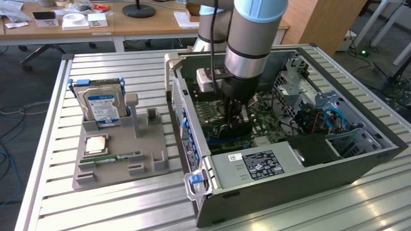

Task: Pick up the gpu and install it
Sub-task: 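Insert the gpu into the slot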

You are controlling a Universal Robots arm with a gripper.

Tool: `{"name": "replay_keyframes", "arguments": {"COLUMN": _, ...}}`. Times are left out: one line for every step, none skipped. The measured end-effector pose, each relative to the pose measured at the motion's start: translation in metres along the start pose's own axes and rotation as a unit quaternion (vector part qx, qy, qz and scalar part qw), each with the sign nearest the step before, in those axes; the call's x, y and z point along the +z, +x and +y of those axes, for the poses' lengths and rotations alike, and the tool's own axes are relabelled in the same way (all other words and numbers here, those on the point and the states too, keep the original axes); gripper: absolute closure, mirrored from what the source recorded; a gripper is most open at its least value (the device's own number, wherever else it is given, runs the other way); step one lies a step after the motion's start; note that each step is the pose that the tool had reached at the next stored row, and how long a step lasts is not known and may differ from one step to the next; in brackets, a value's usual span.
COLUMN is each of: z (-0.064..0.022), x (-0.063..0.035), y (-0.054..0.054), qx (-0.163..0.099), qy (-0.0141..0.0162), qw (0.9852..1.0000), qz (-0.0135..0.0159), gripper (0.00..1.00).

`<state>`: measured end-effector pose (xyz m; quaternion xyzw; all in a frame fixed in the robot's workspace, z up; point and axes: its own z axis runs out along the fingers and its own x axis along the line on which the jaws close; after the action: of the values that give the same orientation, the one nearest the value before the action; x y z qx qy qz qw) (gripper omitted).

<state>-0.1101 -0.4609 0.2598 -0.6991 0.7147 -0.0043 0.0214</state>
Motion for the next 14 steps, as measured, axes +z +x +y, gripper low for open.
{"name": "replay_keyframes", "arguments": {"z": -0.0012, "x": 0.0001, "y": -0.0001, "qx": 0.000, "qy": 0.0000, "qw": 1.0000, "qz": -0.0001, "gripper": 0.67}}
{"name": "replay_keyframes", "arguments": {"z": -0.0026, "x": 0.0001, "y": -0.0001, "qx": 0.000, "qy": -0.0002, "qw": 1.0000, "qz": -0.0001, "gripper": 0.67}}
{"name": "replay_keyframes", "arguments": {"z": -0.0035, "x": 0.0002, "y": 0.0000, "qx": 0.000, "qy": -0.0003, "qw": 1.0000, "qz": -0.0001, "gripper": 0.67}}
{"name": "replay_keyframes", "arguments": {"z": -0.0038, "x": 0.0003, "y": 0.0000, "qx": 0.000, "qy": -0.0007, "qw": 1.0000, "qz": -0.0001, "gripper": 0.67}}
{"name": "replay_keyframes", "arguments": {"z": -0.0038, "x": 0.0008, "y": -0.0001, "qx": 0.000, "qy": -0.0017, "qw": 1.0000, "qz": -0.0002, "gripper": 0.67}}
{"name": "replay_keyframes", "arguments": {"z": -0.0039, "x": 0.0015, "y": -0.0001, "qx": 0.001, "qy": -0.0039, "qw": 1.0000, "qz": -0.0001, "gripper": 0.67}}
{"name": "replay_keyframes", "arguments": {"z": -0.0039, "x": 0.0023, "y": 0.0000, "qx": 0.001, "qy": -0.0067, "qw": 1.0000, "qz": 0.0000, "gripper": 0.67}}
{"name": "replay_keyframes", "arguments": {"z": -0.0038, "x": 0.0029, "y": 0.0000, "qx": 0.002, "qy": -0.0095, "qw": 1.0000, "qz": 0.0001, "gripper": 0.67}}
{"name": "replay_keyframes", "arguments": {"z": -0.0038, "x": 0.0034, "y": 0.0000, "qx": 0.002, "qy": -0.0115, "qw": 0.9999, "qz": 0.0002, "gripper": 0.67}}
{"name": "replay_keyframes", "arguments": {"z": -0.0038, "x": 0.0038, "y": 0.0000, "qx": 0.002, "qy": -0.0132, "qw": 0.9999, "qz": 0.0002, "gripper": 0.67}}
{"name": "replay_keyframes", "arguments": {"z": -0.0042, "x": 0.0042, "y": 0.0000, "qx": 0.002, "qy": -0.0145, "qw": 0.9999, "qz": 0.0002, "gripper": 0.67}}
{"name": "replay_keyframes", "arguments": {"z": -0.0049, "x": 0.0045, "y": 0.0000, "qx": 0.003, "qy": -0.0155, "qw": 0.9999, "qz": 0.0001, "gripper": 0.67}}
{"name": "replay_keyframes", "arguments": {"z": -0.0056, "x": 0.0048, "y": 0.0000, "qx": 0.003, "qy": -0.0158, "qw": 0.9999, "qz": -0.0001, "gripper": 0.67}}
{"name": "replay_keyframes", "arguments": {"z": -0.0064, "x": 0.0049, "y": 0.0000, "qx": 0.003, "qy": -0.0159, "qw": 0.9999, "qz": -0.0003, "gripper": 0.67}}
